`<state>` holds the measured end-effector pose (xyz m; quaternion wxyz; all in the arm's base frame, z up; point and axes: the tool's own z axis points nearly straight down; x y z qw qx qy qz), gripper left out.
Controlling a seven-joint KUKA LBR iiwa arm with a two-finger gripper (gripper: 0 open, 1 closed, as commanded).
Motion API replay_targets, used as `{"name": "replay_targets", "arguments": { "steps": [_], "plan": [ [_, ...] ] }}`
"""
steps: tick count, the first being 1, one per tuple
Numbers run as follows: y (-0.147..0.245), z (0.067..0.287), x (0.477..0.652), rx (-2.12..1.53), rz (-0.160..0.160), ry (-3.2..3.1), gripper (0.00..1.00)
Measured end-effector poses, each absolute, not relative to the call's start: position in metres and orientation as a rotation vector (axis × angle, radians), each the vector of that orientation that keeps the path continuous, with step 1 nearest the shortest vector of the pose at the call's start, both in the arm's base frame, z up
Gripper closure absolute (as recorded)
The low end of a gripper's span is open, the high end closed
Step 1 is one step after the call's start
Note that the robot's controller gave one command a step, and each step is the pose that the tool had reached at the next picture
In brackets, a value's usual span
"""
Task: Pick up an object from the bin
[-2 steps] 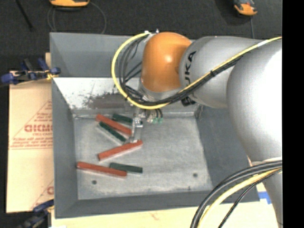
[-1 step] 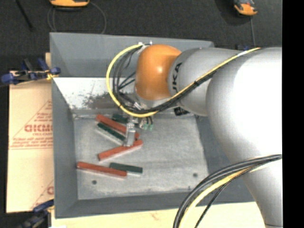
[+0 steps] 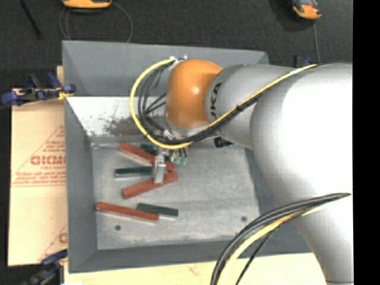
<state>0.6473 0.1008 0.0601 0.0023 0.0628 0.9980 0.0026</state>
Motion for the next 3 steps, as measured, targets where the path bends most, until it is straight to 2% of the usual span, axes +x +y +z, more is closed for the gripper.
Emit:
{"name": "replay_targets", "arguments": {
  "steps": [1,2,3],
  "plan": [
    [0.098,0.083,0.646,0.159,0.003,3.127,0.00],
    [0.101,0.064,0.648,0.193,0.003,3.142,0.00],
    [0.111,0.077,0.645,0.306,0.004,3.111,1.00]
  ]
}}
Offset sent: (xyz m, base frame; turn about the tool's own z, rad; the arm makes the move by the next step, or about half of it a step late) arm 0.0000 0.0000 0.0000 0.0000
